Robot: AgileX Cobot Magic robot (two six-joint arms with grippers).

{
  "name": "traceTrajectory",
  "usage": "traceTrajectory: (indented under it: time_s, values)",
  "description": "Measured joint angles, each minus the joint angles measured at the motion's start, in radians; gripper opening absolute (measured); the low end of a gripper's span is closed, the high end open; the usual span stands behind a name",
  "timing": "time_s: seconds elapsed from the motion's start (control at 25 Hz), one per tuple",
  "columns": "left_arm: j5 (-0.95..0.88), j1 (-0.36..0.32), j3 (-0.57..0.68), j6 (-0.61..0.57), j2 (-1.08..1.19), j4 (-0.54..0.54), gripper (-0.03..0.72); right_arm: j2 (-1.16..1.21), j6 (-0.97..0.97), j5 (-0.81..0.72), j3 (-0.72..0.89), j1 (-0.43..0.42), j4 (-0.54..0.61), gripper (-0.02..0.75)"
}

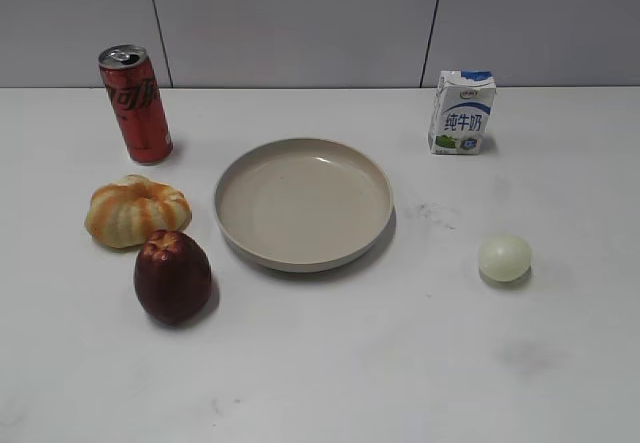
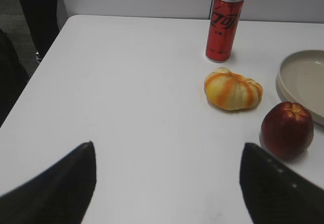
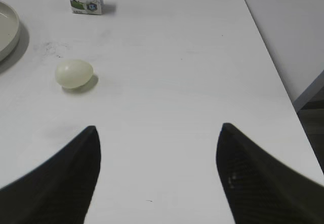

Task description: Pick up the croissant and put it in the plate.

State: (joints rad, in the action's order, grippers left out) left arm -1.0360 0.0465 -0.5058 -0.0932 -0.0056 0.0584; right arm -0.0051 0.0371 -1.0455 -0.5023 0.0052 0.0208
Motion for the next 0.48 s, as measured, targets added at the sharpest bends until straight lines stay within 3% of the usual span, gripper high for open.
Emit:
traceTrajectory:
  time_s: [0.48]
  values:
    - [0.000, 0.000, 0.000, 0.000, 0.000, 0.000, 0.657, 0.000, 0.000, 0.000, 0.000, 0.000, 0.000, 0.540]
